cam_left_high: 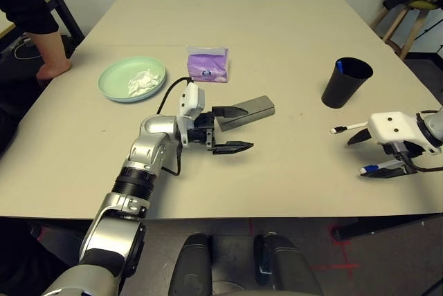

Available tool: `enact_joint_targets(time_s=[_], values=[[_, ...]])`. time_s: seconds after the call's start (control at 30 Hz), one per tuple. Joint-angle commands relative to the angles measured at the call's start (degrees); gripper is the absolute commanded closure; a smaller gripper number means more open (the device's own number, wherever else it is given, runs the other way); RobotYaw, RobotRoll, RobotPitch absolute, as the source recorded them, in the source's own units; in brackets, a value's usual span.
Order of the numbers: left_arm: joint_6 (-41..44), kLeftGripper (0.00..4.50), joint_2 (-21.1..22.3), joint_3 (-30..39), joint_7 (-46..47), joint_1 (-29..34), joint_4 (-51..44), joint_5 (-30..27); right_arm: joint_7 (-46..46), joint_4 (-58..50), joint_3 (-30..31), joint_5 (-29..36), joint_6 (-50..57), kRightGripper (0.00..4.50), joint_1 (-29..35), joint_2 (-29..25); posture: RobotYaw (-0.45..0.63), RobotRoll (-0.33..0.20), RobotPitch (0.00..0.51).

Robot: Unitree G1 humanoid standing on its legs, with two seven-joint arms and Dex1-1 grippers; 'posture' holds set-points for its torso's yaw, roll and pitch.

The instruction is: Organize and tidy the items on the table.

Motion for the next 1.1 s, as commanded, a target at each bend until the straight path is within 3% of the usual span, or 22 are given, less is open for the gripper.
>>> enact_joint_targets(time_s=[0.03,0.37,0.87,0.97,1.1], values=[[-0.92,0.02,-0.04,-0.33,0.5,-0.61,0.54,0.66,-0.28,1.9,1.8,-3.47,-2.96,0.0,-1.85,-0.87,0.14,0.0,0.085],[-1.35,0.02,0.17,-0.27,1.36,-0.66,0.36,0.66,-3.23,4.65,4.92,-10.23,-10.61,0.0,-4.86,-0.14,0.14,0.0,0.085],[-1.51,0.02,0.65,-0.29,1.87,-0.66,0.06,0.71,-5.52,7.82,7.88,-14.23,-14.9,0.0,-6.45,2.34,0.16,0.0,0.084],[-1.33,0.0,0.74,-0.3,1.8,-0.45,-0.21,0.51,-4.89,8.27,7.68,-13.34,-14.38,0.61,-6.26,3.08,0.16,0.0,0.084],[-1.08,0.0,0.93,-0.2,1.69,-0.35,-0.47,0.29,-2.82,8.76,7.48,-12.1,-12.98,2.0,-6.4,3.3,0.16,0.0,0.084]])
